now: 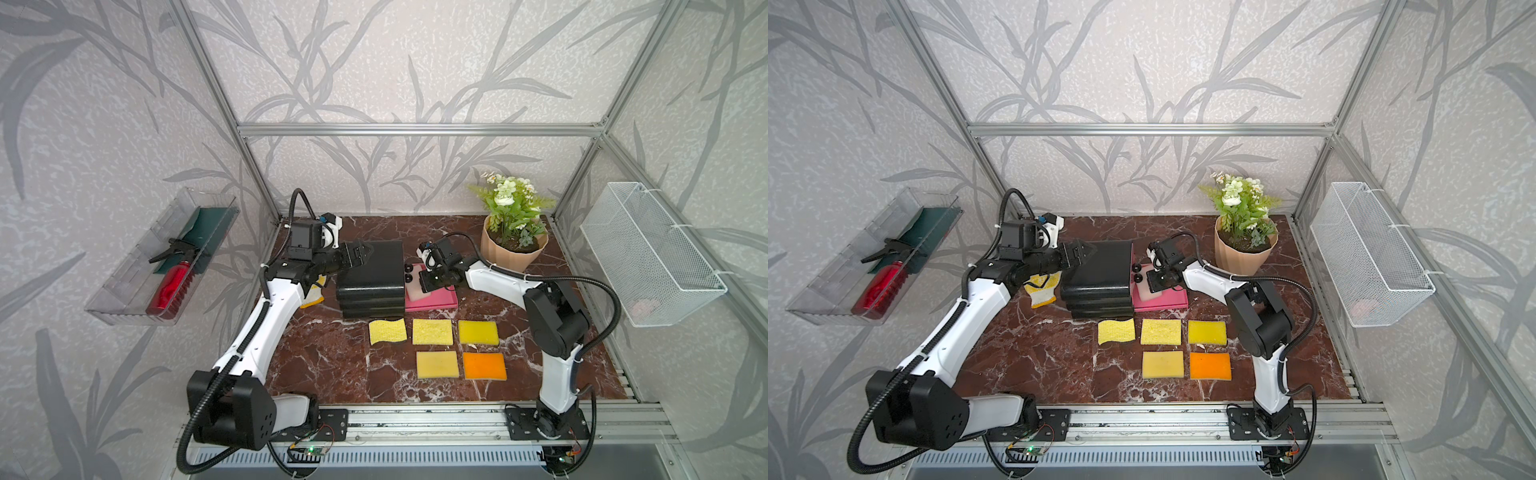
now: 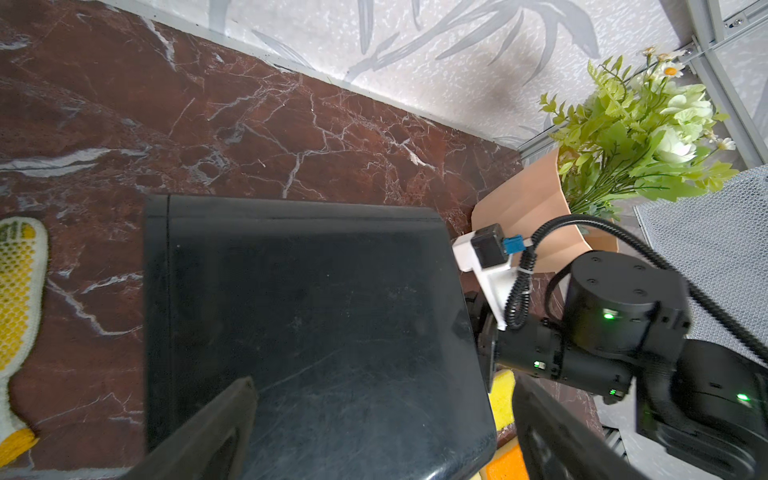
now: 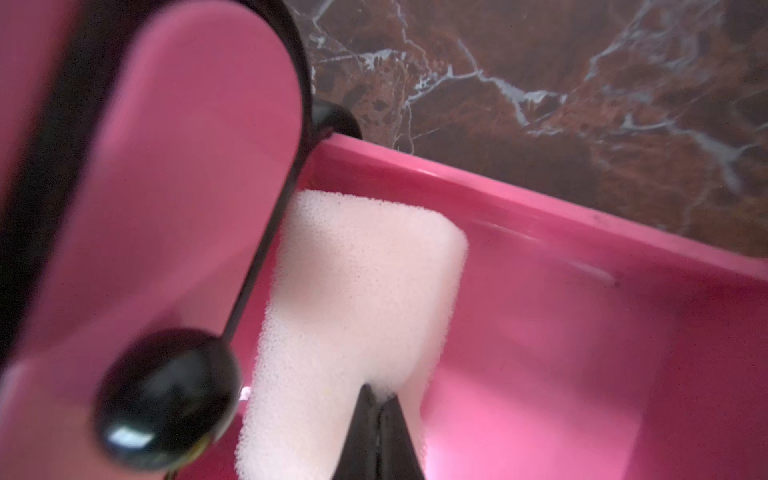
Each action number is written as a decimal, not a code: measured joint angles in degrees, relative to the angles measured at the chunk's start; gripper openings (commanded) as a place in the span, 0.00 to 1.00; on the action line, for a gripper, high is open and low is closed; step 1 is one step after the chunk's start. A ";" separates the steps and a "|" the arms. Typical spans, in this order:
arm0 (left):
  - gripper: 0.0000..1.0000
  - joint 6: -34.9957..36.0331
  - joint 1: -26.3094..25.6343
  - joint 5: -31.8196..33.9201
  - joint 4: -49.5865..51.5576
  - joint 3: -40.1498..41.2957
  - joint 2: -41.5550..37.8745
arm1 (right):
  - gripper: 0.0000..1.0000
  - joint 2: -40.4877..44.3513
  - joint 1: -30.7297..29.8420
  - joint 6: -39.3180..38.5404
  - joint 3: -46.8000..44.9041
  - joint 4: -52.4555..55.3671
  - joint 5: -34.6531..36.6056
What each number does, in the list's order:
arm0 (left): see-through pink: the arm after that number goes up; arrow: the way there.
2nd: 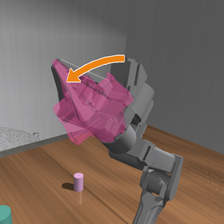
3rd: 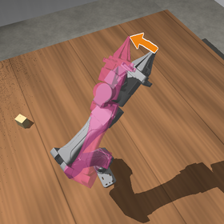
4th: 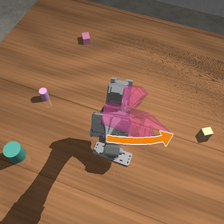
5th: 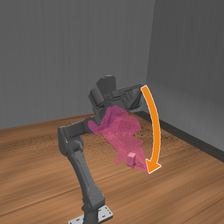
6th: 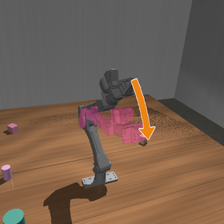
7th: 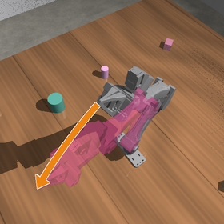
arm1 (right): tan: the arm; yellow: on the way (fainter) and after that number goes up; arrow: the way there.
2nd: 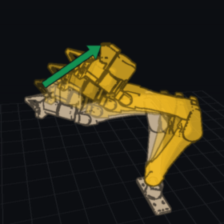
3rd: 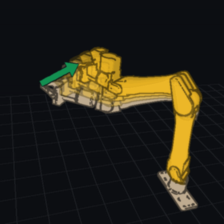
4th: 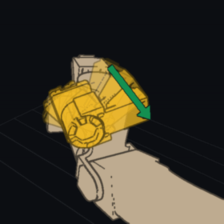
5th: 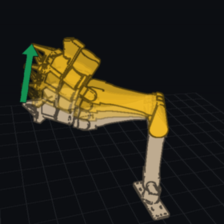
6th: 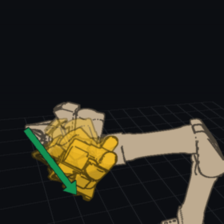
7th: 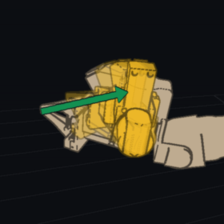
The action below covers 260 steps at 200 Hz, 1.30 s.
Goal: Take the sponge out of the drawer
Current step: Pick up the sponge from the drawer.
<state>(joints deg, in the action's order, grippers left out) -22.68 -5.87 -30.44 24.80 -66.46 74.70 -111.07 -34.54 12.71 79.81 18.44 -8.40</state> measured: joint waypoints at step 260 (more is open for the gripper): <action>0.53 22.21 -26.56 -0.87 24.44 -19.02 10.36 | 0.00 28.24 1.92 -31.82 -3.72 20.46 -22.69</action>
<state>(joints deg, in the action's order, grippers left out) -0.47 -32.42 -31.31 49.23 -85.47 85.06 -82.83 -32.62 -19.11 76.09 38.89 -31.09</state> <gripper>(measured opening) 0.535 0.045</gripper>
